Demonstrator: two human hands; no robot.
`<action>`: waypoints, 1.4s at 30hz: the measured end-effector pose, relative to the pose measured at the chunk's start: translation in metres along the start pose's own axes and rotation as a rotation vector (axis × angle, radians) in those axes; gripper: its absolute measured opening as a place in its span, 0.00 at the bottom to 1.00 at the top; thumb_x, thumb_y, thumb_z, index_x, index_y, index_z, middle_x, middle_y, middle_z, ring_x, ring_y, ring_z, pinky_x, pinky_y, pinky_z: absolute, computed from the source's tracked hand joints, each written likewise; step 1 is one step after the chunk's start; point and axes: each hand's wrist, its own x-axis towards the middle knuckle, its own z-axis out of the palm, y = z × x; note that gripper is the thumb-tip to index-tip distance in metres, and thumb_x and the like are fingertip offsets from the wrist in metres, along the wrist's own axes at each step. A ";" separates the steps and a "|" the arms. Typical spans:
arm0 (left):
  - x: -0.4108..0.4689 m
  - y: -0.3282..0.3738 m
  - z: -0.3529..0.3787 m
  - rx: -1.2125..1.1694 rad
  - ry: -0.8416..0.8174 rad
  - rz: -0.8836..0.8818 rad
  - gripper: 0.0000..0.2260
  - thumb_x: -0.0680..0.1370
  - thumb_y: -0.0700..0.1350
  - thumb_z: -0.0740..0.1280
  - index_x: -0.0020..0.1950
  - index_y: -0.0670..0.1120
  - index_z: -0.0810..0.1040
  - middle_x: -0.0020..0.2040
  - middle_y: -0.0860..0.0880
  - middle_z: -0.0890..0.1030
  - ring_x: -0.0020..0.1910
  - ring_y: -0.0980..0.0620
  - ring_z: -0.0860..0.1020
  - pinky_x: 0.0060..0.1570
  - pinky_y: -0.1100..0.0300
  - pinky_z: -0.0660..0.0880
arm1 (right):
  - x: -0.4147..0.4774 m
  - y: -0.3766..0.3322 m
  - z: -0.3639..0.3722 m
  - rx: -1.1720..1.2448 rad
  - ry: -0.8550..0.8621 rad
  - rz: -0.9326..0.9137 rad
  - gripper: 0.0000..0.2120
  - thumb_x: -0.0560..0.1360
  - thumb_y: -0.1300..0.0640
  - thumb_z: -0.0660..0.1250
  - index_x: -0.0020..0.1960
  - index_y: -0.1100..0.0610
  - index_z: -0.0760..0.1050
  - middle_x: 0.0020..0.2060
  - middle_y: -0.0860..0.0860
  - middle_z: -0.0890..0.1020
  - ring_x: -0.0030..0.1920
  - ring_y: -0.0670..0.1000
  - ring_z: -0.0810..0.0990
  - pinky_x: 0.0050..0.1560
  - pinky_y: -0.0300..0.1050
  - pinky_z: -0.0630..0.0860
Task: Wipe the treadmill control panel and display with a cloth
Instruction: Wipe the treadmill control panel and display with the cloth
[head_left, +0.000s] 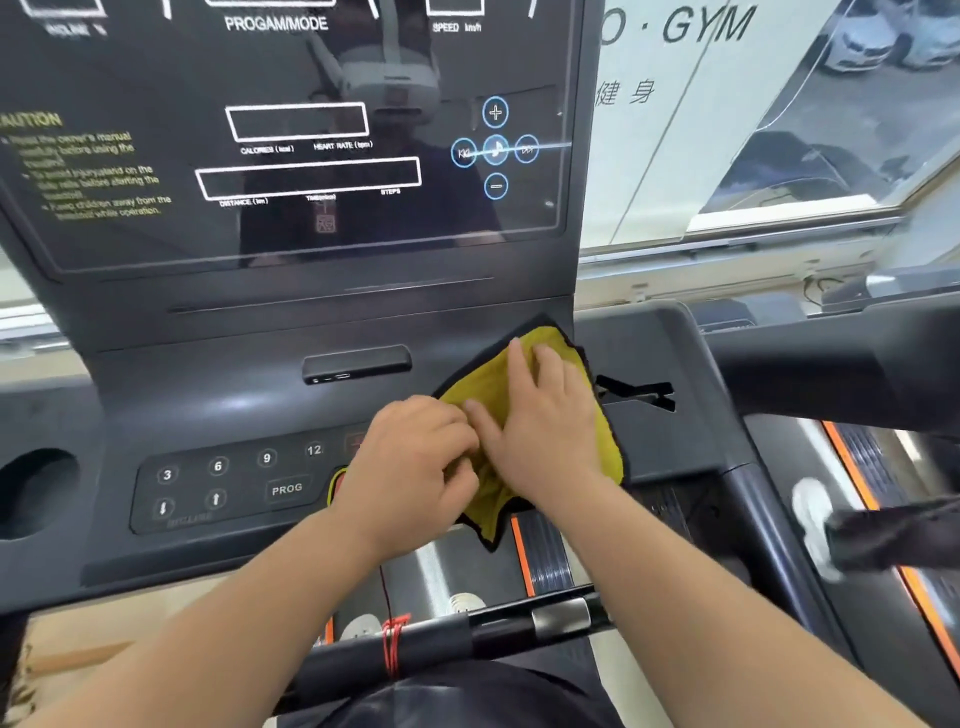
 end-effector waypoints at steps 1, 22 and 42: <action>-0.004 -0.005 -0.002 0.014 0.032 -0.049 0.04 0.69 0.41 0.67 0.40 0.45 0.81 0.42 0.49 0.82 0.43 0.44 0.78 0.45 0.48 0.74 | -0.004 -0.003 0.008 -0.068 -0.103 0.004 0.46 0.75 0.28 0.42 0.83 0.57 0.48 0.81 0.63 0.55 0.79 0.66 0.54 0.78 0.65 0.53; -0.071 -0.063 -0.025 0.318 0.055 -0.435 0.20 0.74 0.54 0.61 0.61 0.45 0.79 0.66 0.43 0.77 0.64 0.38 0.73 0.62 0.42 0.66 | 0.002 -0.023 0.023 -0.159 -0.172 -0.172 0.52 0.74 0.22 0.40 0.83 0.58 0.41 0.80 0.68 0.41 0.80 0.71 0.39 0.78 0.71 0.42; -0.125 -0.109 -0.068 0.335 0.120 -0.500 0.22 0.75 0.54 0.59 0.61 0.43 0.80 0.64 0.42 0.78 0.64 0.36 0.73 0.62 0.40 0.67 | -0.031 -0.070 0.025 -0.159 -0.244 -0.253 0.43 0.76 0.24 0.33 0.84 0.47 0.45 0.84 0.50 0.45 0.82 0.66 0.38 0.76 0.75 0.42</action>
